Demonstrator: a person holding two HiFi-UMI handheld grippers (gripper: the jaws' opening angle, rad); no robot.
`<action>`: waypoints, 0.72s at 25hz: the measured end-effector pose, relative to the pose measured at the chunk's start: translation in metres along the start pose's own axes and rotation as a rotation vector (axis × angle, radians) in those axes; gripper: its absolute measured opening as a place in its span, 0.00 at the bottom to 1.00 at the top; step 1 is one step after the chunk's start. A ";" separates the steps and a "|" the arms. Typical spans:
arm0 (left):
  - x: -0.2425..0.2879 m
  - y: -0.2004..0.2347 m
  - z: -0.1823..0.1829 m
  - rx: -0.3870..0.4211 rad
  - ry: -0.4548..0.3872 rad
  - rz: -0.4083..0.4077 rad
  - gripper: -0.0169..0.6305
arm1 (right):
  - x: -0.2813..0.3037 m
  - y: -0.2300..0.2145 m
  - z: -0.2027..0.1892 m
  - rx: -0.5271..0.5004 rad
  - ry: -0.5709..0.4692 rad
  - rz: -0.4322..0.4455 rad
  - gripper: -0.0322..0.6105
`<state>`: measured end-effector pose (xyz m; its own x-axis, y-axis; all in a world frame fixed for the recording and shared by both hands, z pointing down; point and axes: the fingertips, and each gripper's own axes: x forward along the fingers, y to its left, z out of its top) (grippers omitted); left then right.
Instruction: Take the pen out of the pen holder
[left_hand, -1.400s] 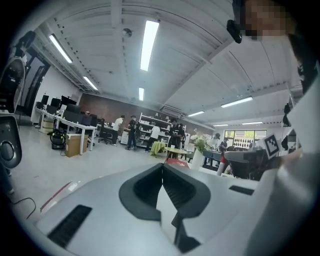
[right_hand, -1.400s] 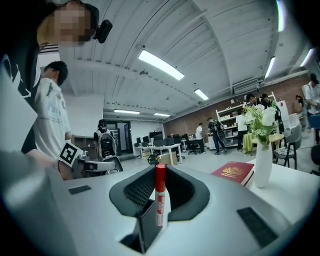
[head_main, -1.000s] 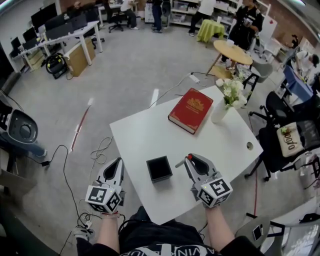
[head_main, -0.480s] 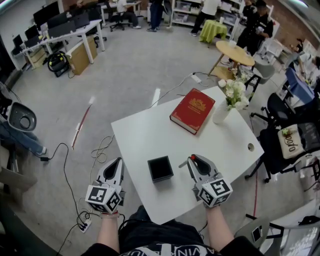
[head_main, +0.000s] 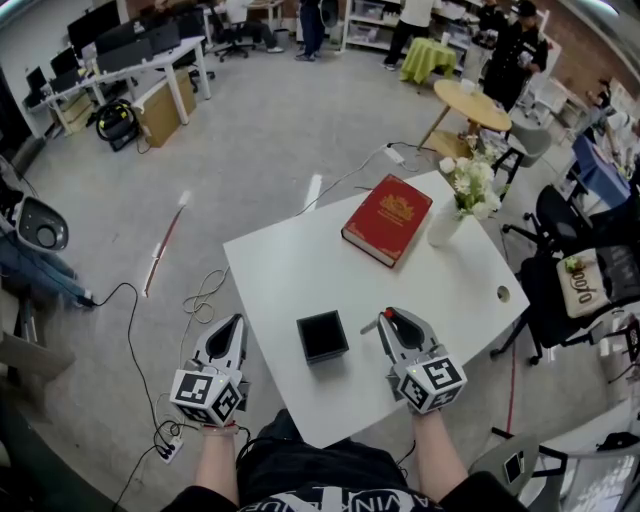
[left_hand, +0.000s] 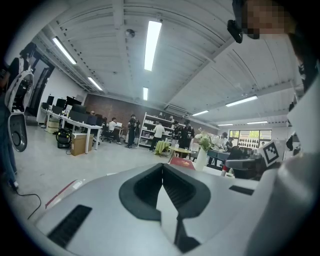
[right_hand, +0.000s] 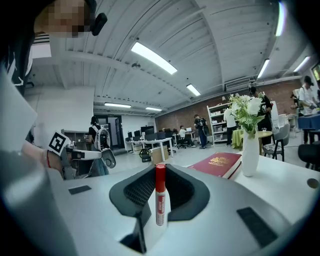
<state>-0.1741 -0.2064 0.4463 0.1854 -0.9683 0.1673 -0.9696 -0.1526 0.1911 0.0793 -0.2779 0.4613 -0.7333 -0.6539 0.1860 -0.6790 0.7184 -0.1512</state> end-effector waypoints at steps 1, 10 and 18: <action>0.000 0.000 0.000 0.000 0.000 0.000 0.03 | 0.000 0.000 0.000 0.001 0.000 -0.001 0.15; 0.000 0.001 0.001 -0.002 0.003 -0.004 0.03 | 0.000 0.001 0.001 -0.003 0.004 -0.003 0.15; 0.002 0.002 -0.002 -0.004 0.008 -0.007 0.03 | 0.001 -0.001 -0.001 -0.004 0.006 -0.002 0.15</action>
<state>-0.1755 -0.2084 0.4494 0.1931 -0.9657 0.1736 -0.9677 -0.1582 0.1963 0.0790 -0.2791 0.4623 -0.7318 -0.6537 0.1925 -0.6802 0.7182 -0.1468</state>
